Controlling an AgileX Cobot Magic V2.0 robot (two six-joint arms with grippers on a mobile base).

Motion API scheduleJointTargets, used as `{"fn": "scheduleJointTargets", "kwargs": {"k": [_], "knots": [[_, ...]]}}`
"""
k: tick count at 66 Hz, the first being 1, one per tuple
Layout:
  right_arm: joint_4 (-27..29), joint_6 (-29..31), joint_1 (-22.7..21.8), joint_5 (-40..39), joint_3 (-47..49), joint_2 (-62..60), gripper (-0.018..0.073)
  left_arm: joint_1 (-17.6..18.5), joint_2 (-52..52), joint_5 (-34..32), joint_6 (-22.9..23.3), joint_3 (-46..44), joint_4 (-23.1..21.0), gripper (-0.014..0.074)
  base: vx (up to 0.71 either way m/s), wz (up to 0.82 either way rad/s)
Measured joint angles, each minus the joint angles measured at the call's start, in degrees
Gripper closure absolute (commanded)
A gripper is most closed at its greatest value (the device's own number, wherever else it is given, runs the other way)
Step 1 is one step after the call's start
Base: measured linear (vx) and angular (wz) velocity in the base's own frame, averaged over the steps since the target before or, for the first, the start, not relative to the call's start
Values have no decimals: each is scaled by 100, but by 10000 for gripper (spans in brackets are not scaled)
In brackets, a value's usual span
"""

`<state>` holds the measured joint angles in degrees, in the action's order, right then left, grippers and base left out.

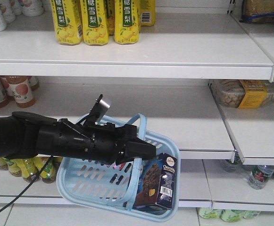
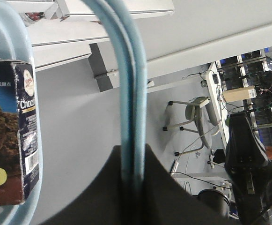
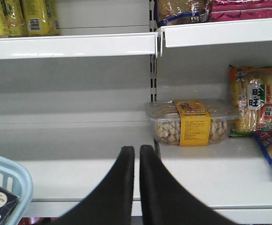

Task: Left arm holds basket, right arm returns cookies
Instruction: 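Drive up to the snack shelf with the basket in the left gripper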

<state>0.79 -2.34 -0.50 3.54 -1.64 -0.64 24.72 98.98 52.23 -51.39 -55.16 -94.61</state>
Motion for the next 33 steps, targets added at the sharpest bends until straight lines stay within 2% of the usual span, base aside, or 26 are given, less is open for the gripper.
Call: {"fn": "scheduleJointTargets", "kwargs": {"k": [33], "knots": [[0,0,0,0,0,0,562,0,0,76,57,0,0,599,7,-2]]}}
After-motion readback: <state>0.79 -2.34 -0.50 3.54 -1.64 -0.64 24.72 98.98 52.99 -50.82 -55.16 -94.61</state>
